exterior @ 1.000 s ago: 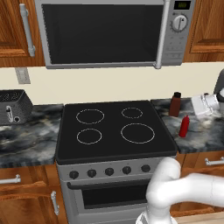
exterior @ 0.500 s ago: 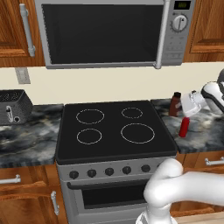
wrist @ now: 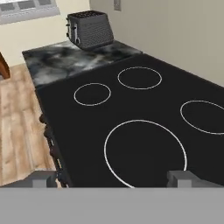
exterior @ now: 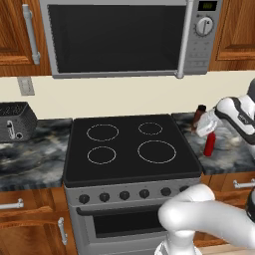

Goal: Collect the paprika, ketchup, and shaker from the cabinet and place them next to the stove.

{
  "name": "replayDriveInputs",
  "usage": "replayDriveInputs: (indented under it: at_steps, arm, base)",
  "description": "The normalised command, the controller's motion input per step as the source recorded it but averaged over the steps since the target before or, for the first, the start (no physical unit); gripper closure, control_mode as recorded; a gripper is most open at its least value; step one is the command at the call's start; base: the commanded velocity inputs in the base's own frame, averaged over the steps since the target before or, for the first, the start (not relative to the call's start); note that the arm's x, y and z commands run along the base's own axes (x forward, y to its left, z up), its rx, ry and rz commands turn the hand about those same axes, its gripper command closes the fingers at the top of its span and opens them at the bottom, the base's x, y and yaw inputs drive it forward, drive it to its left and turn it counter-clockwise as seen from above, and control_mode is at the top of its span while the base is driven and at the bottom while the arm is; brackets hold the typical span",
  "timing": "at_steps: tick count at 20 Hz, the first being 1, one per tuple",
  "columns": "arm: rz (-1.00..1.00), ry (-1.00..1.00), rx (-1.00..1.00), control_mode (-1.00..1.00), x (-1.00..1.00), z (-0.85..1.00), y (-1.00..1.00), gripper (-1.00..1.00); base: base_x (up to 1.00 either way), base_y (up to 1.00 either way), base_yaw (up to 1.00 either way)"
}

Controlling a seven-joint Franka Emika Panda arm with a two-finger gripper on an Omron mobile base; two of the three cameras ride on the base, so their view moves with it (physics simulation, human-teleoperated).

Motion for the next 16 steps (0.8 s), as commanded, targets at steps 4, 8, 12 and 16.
replayDriveInputs:
  at_steps: [4,8,12,16]
  arm:
    - [-0.36,0.0,-0.04,-1.0,-0.57,-0.06,0.67,-1.0]
    - [-0.37,0.0,-0.03,-1.0,-0.54,-0.01,0.68,-1.0]
    - [-0.35,0.0,-0.05,-1.0,-0.38,-0.01,0.71,-1.0]
    - [-0.27,0.0,-0.04,-1.0,-0.18,-0.23,0.49,-1.0]
  base:
    - [0.0,0.0,0.0]
    - [0.0,0.0,0.0]
    - [0.0,0.0,0.0]
    - [0.0,0.0,0.0]
